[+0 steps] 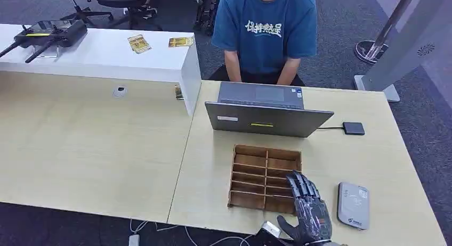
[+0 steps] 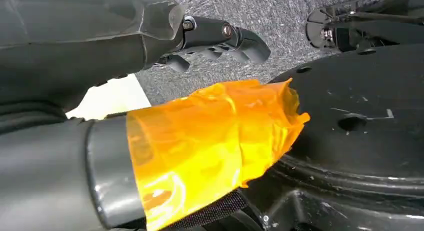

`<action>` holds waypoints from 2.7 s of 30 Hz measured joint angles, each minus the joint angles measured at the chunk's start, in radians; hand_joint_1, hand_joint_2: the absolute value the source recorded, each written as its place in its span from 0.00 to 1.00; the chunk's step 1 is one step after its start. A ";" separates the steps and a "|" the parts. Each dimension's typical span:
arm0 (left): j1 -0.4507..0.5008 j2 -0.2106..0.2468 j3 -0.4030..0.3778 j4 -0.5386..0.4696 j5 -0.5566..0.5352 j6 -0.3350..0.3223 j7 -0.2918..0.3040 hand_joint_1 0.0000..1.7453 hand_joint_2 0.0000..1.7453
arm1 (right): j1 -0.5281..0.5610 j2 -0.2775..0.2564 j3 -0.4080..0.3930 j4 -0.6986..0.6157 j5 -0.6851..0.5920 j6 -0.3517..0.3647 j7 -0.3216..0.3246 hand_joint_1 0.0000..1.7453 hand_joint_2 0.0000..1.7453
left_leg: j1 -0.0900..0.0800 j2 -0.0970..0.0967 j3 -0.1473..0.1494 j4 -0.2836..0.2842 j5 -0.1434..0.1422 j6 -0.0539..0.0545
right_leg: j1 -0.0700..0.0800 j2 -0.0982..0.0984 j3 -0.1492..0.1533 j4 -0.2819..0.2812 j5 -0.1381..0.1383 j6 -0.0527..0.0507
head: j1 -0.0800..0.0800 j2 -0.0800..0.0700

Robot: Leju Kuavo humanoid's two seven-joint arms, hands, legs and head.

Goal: Pass the card to the sensor for recognition and then transmit it.

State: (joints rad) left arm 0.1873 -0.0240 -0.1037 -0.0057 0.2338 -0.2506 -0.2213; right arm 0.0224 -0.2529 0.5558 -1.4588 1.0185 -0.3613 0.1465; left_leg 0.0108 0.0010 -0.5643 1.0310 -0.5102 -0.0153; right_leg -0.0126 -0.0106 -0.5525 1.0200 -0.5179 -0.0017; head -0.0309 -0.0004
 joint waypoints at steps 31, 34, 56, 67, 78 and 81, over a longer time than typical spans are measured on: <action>0.000 -0.009 -0.003 0.000 0.009 0.010 0.000 0.00 0.00 | 0.034 0.006 0.000 -0.067 0.042 -0.088 0.003 0.00 1.00 | 0.000 0.000 0.000 0.000 0.000 0.000 | 0.000 0.000 0.000 0.000 0.000 0.000 | 0.000 0.000; 0.000 -0.010 -0.003 0.000 0.009 0.010 0.000 0.00 0.00 | 0.039 0.007 0.000 -0.076 0.043 -0.089 0.004 0.00 1.00 | 0.000 0.000 0.000 0.000 0.000 0.000 | 0.000 0.000 0.000 0.000 0.000 0.000 | 0.000 0.000; -0.001 -0.004 -0.024 0.000 0.012 0.005 0.000 0.00 0.00 | 0.011 0.015 0.002 -0.025 0.161 -0.049 0.069 0.00 1.00 | 0.000 0.000 0.000 0.000 0.000 0.000 | 0.000 0.000 0.000 0.000 0.000 0.000 | 0.000 0.000; -0.001 -0.003 -0.030 0.000 0.024 0.005 0.002 0.00 0.00 | 0.007 0.015 0.002 -0.008 0.239 -0.052 0.113 0.00 1.00 | 0.000 0.000 0.000 0.000 0.000 0.000 | 0.000 0.000 0.000 0.000 0.000 0.000 | 0.000 0.000; -0.001 -0.003 -0.031 0.000 0.028 0.005 0.002 0.00 0.00 | 0.008 0.015 0.002 -0.008 0.218 -0.050 0.103 0.00 1.00 | 0.000 0.000 0.000 0.000 0.000 0.000 | 0.000 0.000 0.000 0.000 0.000 0.000 | 0.000 0.000; -0.001 -0.003 -0.031 0.000 0.031 0.006 0.002 0.00 0.00 | 0.007 0.015 0.002 -0.008 0.211 -0.049 0.100 0.00 1.00 | 0.000 0.000 0.000 0.000 0.000 0.000 | 0.000 0.000 0.000 0.000 0.000 0.000 | 0.000 0.000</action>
State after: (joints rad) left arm 0.1867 -0.0275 -0.1343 -0.0057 0.2648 -0.2445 -0.2197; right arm 0.0299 -0.2377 0.5581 -1.4672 1.2299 -0.4105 0.2460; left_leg 0.0109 0.0010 -0.5642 1.0310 -0.5101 -0.0153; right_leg -0.0126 -0.0105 -0.5524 1.0201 -0.5179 -0.0017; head -0.0309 -0.0004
